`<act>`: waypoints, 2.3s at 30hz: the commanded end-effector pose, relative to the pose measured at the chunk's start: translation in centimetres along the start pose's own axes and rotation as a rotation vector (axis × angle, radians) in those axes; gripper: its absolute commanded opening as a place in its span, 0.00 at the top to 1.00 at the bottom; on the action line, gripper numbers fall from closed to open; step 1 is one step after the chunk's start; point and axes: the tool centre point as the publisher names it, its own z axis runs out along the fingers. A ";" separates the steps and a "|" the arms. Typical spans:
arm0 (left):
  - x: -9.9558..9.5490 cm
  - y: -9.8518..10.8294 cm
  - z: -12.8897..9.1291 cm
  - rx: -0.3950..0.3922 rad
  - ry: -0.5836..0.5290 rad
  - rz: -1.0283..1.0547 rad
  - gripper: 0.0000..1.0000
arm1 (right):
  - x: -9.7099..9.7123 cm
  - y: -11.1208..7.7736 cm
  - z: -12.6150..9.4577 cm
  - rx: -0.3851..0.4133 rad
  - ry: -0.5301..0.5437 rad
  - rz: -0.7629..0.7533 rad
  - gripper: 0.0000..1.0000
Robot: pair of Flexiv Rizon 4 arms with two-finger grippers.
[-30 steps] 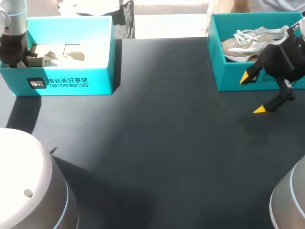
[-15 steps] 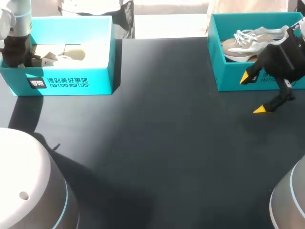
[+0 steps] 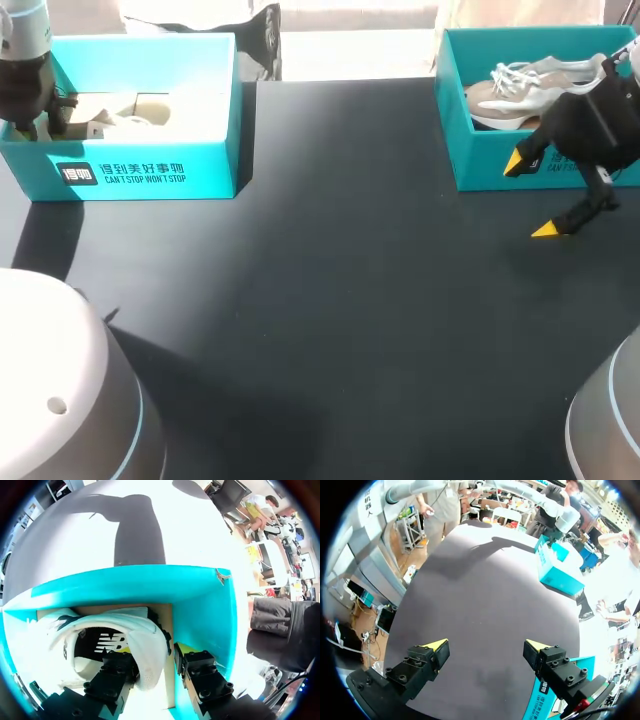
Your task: Take the shoe out of the shoebox, open the shoe tongue, remove and reinsert the insole, then place the shoe into the shoebox
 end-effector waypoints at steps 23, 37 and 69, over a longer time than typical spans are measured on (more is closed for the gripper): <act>0.3 -0.8 -8.7 -0.066 -0.158 0.010 0.47 | -0.2 0.0 0.1 0.002 0.005 0.000 0.00; -0.5 -6.2 -12.3 0.079 -0.308 -0.082 0.00 | -1.4 0.0 0.0 0.002 0.009 0.093 0.00; -0.8 -6.9 -12.1 0.077 -0.299 -0.056 0.00 | -12.9 -3.1 -4.9 0.183 -0.287 0.808 0.00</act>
